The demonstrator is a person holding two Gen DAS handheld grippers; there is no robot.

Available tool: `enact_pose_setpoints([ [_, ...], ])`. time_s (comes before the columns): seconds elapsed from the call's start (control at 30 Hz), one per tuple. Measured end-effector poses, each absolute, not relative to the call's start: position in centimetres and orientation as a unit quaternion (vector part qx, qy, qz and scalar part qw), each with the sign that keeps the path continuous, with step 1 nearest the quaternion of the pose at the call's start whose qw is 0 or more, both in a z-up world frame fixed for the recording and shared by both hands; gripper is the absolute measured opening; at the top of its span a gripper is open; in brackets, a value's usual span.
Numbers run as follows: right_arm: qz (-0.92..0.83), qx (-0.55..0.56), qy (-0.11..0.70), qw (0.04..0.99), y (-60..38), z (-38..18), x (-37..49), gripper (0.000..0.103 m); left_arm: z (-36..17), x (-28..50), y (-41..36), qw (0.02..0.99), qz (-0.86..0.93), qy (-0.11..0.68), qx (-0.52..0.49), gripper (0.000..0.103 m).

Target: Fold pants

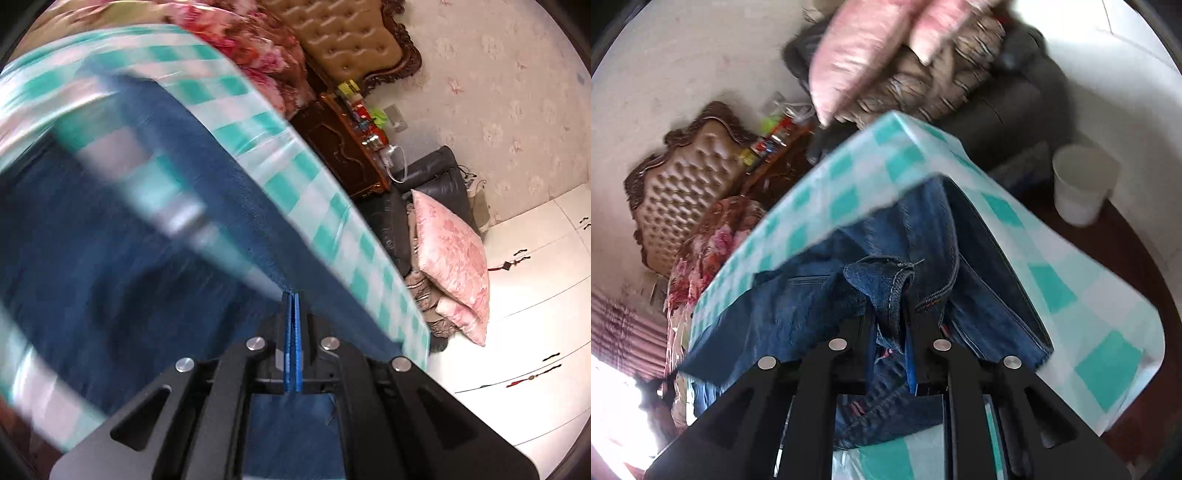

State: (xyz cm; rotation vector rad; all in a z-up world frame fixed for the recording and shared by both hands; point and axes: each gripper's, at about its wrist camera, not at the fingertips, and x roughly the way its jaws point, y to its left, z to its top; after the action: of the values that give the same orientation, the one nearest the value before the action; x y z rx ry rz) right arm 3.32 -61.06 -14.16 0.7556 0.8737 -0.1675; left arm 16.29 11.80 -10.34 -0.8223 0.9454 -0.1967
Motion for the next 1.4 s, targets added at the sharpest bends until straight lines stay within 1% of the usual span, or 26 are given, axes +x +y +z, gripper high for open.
enact_pose_setpoints([
  [0.07,-0.083,0.372,0.421,0.823,-61.2,-15.0,3.2,0.02,-11.7,13.6,11.9,0.804,-0.079,0.449,-0.38,0.001],
  [0.17,-0.091,0.401,0.414,0.812,-61.4,-15.4,2.3,0.024,-13.9,12.0,11.9,0.794,-0.079,0.463,-0.386,0.001],
  [0.23,-0.107,0.435,0.409,0.795,-61.6,-15.6,1.0,0.034,-14.8,11.7,12.4,0.788,-0.083,0.465,-0.394,0.001],
  [0.3,-0.131,0.455,0.407,0.781,-61.6,-15.9,-0.2,0.068,-15.2,11.4,12.7,0.788,-0.083,0.465,-0.395,0.001],
  [0.33,-0.14,0.467,0.401,0.776,-61.6,-16.0,-0.9,0.07,-15.3,11.3,12.7,0.788,-0.084,0.465,-0.395,0.001],
  [0.5,-0.15,0.535,0.359,0.75,-60.9,-16.6,-4.8,0.07,-15.3,11.5,12.8,0.79,-0.092,0.461,-0.394,0.001],
  [0.67,-0.13,0.539,0.357,0.752,-59.5,-17.1,-3.7,0.07,-15.7,11.8,12.7,0.786,-0.095,0.462,-0.4,0.001],
  [0.73,-0.138,0.524,0.361,0.759,-59.2,-17.0,-3.1,0.068,-16.0,11.7,12.9,0.782,-0.098,0.461,-0.407,0.001],
  [0.83,-0.156,0.501,0.369,0.767,-58.8,-16.9,-2.3,0.059,-17.0,11.7,13.4,0.768,-0.103,0.461,-0.432,0.002],
  [0.87,-0.161,0.492,0.371,0.771,-58.7,-16.8,-2.2,0.049,-17.2,11.8,13.6,0.764,-0.104,0.46,-0.44,0.004],
  [0.9,-0.168,0.476,0.374,0.778,-58.5,-16.6,-1.9,0.036,-17.5,11.8,13.7,0.76,-0.106,0.46,-0.447,0.012],
  [0.93,-0.171,0.465,0.375,0.784,-58.5,-16.4,-1.8,0.029,-17.8,11.9,13.9,0.756,-0.106,0.46,-0.454,0.018],
  [0.97,-0.172,0.458,0.374,0.788,-58.4,-16.2,-1.7,0.019,-18.2,11.9,14.3,0.751,-0.1,0.458,-0.464,0.026],
  [1.0,-0.17,0.454,0.372,0.792,-58.4,-16.0,-1.5,0.018,-18.6,12.0,14.6,0.746,-0.098,0.457,-0.475,0.033],
  [1.07,-0.17,0.441,0.367,0.801,-58.3,-15.2,-1.3,0.016,-19.3,12.1,15.3,0.733,-0.091,0.452,-0.499,0.04],
  [1.13,-0.168,0.427,0.361,0.812,-58.1,-14.3,-1.0,0.015,-20.2,12.4,16.2,0.72,-0.083,0.45,-0.521,0.04],
  [1.17,-0.167,0.425,0.36,0.814,-58.1,-14.0,-0.9,0.014,-20.7,12.5,16.5,0.716,-0.078,0.451,-0.526,0.04],
  [1.2,-0.167,0.421,0.36,0.816,-58.1,-13.7,-0.5,0.013,-21.1,12.9,16.8,0.713,-0.075,0.452,-0.531,0.033],
  [1.23,-0.166,0.417,0.362,0.817,-58.2,-13.4,0.0,0.013,-21.4,13.4,17.0,0.711,-0.076,0.452,-0.533,0.025],
  [1.27,-0.166,0.415,0.364,0.817,-58.3,-13.1,0.4,0.012,-21.4,14.3,17.2,0.713,-0.074,0.46,-0.524,0.002],
  [1.3,-0.161,0.414,0.364,0.818,-58.6,-12.5,1.2,0.011,-21.0,15.0,17.5,0.718,-0.073,0.46,-0.517,0.003],
  [1.4,-0.144,0.416,0.344,0.829,-60.3,-9.6,3.0,0.01,-16.2,16.2,17.9,0.757,-0.083,0.434,-0.481,0.002],
])
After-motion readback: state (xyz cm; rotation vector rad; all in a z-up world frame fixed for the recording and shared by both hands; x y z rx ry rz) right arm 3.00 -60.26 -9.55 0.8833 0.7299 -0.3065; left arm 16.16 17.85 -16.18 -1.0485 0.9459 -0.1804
